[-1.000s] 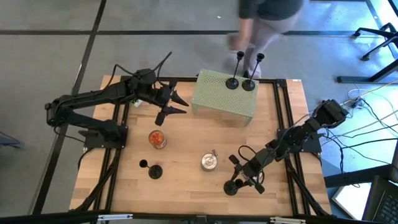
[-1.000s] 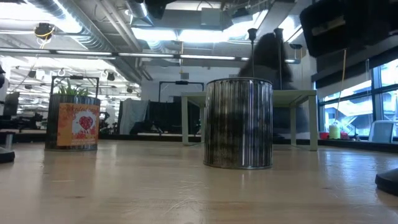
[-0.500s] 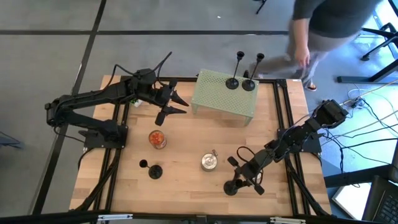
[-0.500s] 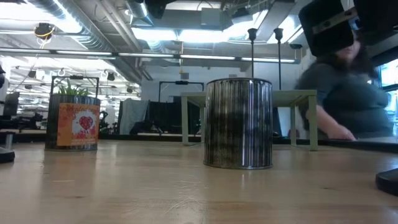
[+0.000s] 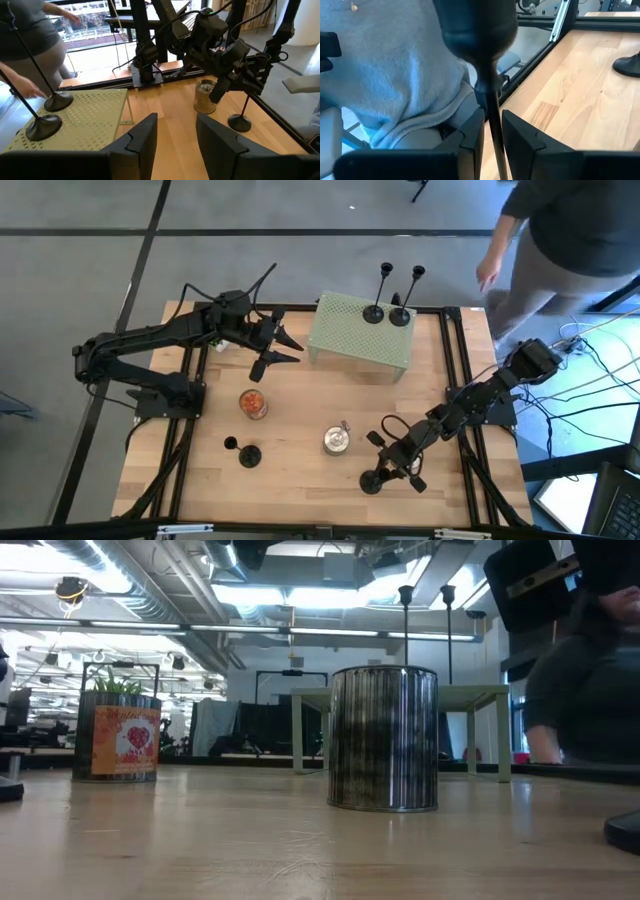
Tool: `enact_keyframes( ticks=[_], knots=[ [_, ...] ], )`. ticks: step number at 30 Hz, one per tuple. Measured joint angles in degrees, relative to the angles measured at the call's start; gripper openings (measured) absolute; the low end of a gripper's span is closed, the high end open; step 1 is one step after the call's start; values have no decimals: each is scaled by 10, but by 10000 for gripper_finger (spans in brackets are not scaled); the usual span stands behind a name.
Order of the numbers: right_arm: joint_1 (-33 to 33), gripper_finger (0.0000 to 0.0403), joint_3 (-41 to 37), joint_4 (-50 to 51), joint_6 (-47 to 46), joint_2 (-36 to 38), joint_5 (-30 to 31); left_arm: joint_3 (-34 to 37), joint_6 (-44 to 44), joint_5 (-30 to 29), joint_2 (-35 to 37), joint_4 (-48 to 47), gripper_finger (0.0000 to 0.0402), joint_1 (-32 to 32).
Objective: Pick & Place candle stick holders
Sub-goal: Put the right black candle holder on the shelf
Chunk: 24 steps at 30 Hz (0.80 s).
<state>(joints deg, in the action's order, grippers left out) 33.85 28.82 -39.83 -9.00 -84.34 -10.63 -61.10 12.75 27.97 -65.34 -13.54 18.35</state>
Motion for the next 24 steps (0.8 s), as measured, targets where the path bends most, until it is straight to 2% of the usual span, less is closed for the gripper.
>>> enact_keyframes(
  ticks=[5, 12, 18, 24],
  knots=[
    [0, 56, 0, 2, 7, 1, 1, 0, 0, 0, 0, 0, 132, 0],
    [0, 38, 0, 0, -7, 1, 56, 0, 0, 0, 0, 0, 132, 0],
    [-8, 38, 0, -29, 3, 1, 127, 0, -1, 0, 0, 0, 132, 0],
    [-17, 38, 0, -52, 14, 1, 230, 0, -1, 1, 0, 0, 132, 0]
  ],
)
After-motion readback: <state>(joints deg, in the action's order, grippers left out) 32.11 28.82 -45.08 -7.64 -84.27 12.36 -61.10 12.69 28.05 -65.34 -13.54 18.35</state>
